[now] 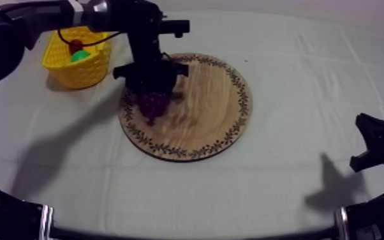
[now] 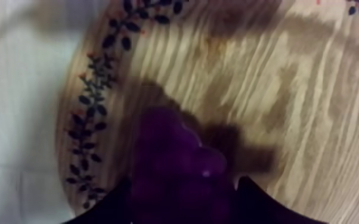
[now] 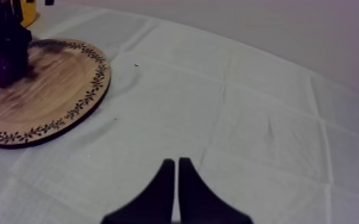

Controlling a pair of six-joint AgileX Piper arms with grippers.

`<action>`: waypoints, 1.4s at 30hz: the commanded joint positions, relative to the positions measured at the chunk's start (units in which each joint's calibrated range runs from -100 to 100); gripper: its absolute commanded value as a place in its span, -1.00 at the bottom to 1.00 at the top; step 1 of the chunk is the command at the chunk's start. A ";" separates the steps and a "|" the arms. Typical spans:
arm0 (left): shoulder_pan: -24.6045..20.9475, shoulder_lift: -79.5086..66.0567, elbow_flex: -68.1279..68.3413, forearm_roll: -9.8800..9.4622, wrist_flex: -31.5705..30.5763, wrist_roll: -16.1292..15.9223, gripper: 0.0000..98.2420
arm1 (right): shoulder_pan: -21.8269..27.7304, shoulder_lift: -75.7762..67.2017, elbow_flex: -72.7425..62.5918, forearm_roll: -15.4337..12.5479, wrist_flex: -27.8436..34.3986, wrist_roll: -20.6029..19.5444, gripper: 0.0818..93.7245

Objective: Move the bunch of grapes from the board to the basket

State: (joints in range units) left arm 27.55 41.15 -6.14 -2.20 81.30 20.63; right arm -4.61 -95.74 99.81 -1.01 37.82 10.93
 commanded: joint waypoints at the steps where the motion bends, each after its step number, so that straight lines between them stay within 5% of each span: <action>1: -0.32 -2.92 0.90 0.07 0.02 -0.86 -0.29 | 0.02 -0.01 -0.03 0.01 0.00 0.01 -0.99; 11: -4.49 -21.67 13.28 0.38 0.15 -8.15 -0.37 | 0.02 -0.01 -0.03 0.01 0.00 0.00 -0.99; 22: -11.31 -36.40 20.41 -4.44 -2.52 -13.77 -0.26 | 0.02 -0.01 -0.03 0.01 0.00 -0.01 -0.99; 42: -19.10 -16.60 -0.71 -12.01 -19.92 -11.24 -0.30 | 0.02 -0.01 -0.03 0.01 0.00 0.00 -0.99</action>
State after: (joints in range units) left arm 8.50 22.19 -6.47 -14.18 61.96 9.11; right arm -4.61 -95.74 99.81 -1.01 37.82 10.94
